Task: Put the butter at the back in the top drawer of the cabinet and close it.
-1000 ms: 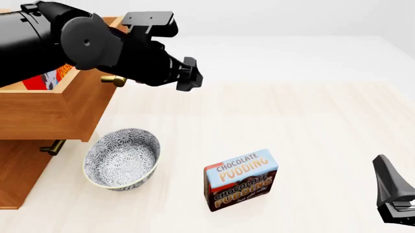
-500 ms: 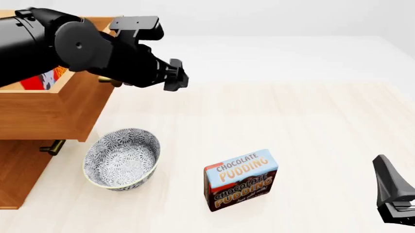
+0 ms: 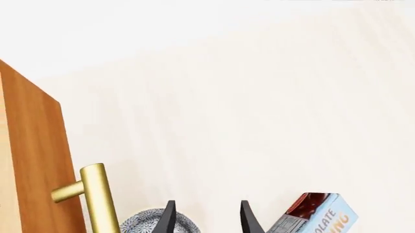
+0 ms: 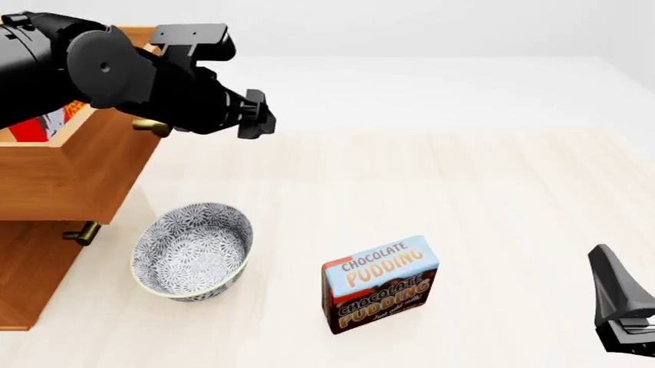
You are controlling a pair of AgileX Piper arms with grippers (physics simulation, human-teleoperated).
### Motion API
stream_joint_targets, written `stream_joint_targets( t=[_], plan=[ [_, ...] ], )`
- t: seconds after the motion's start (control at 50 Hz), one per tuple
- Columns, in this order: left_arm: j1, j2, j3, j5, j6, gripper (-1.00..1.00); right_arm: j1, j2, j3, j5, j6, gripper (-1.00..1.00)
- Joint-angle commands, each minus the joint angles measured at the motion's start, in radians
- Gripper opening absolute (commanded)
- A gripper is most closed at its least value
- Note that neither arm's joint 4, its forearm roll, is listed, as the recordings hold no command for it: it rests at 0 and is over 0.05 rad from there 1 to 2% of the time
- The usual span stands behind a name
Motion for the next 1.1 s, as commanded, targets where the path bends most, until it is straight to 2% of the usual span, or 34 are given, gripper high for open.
stream_joint_targets(
  t=[0.02, 0.42, 1.1],
  plan=[
    [0.05, 0.0, 0.017, -0.007, 0.005, 1.0, 0.0, 0.0, 0.0, 0.0, 0.0, 1.0],
    [0.107, 0.008, 0.048, -0.031, -0.009, 1.0, 0.0, 0.0, 0.0, 0.0, 0.0, 1.0],
    [0.281, -0.061, 0.15, -0.07, 0.051, 1.0, 0.0, 0.0, 0.0, 0.0, 0.0, 1.0]
  ],
)
